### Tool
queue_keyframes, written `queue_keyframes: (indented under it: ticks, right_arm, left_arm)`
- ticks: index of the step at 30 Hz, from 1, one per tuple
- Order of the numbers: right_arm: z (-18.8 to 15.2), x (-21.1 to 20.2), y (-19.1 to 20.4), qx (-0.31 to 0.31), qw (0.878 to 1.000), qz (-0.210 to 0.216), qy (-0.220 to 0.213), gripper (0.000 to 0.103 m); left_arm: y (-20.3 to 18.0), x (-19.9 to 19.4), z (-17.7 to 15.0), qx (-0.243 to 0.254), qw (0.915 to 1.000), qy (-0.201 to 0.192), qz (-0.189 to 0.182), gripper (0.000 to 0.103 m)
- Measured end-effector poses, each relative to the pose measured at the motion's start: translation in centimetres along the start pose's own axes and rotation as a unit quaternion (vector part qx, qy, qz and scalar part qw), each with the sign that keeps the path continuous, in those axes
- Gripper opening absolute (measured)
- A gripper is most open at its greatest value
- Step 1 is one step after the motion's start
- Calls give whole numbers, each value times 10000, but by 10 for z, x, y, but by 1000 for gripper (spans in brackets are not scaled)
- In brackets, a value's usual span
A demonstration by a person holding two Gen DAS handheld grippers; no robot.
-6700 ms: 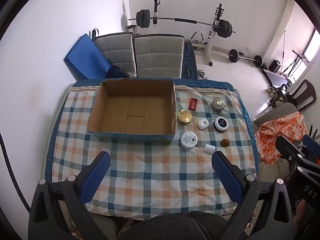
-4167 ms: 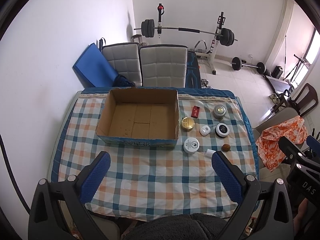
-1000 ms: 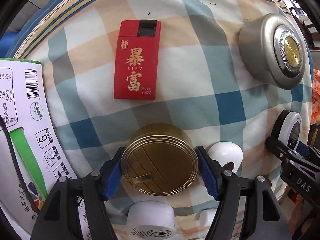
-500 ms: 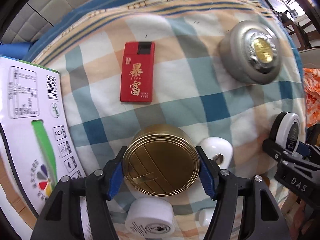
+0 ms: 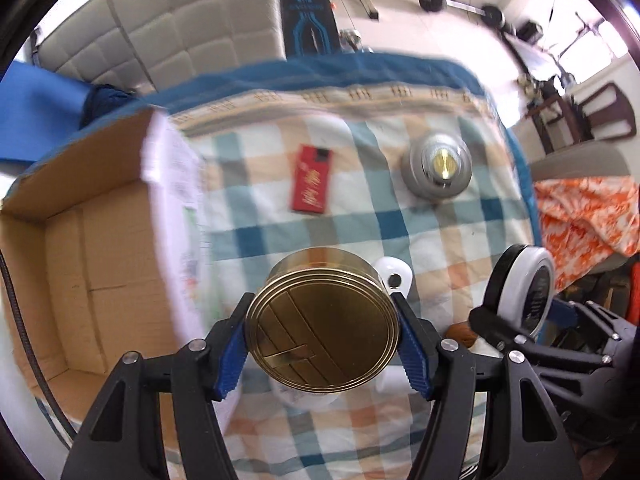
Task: Organize rigid objects
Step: 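Carry the gold tin and white jar into the cardboard box with both tools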
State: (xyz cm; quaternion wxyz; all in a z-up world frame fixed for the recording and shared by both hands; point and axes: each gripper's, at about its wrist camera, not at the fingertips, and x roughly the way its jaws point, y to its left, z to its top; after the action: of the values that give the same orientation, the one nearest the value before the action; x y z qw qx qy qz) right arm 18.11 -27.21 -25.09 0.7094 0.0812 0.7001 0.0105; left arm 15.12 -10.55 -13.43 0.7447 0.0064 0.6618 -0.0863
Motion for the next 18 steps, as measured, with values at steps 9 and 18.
queue_keyframes:
  ticks: [9,18]
  right_arm:
    - [-11,-52,105,-498,9979,110,-394,75]
    - [-12,-55,209,-776,9954,295,-483,75]
  left_arm:
    - [89,-27,38,-262,9981,-548,42,63]
    - [167,-22,38,-401,9965,-700,205,63]
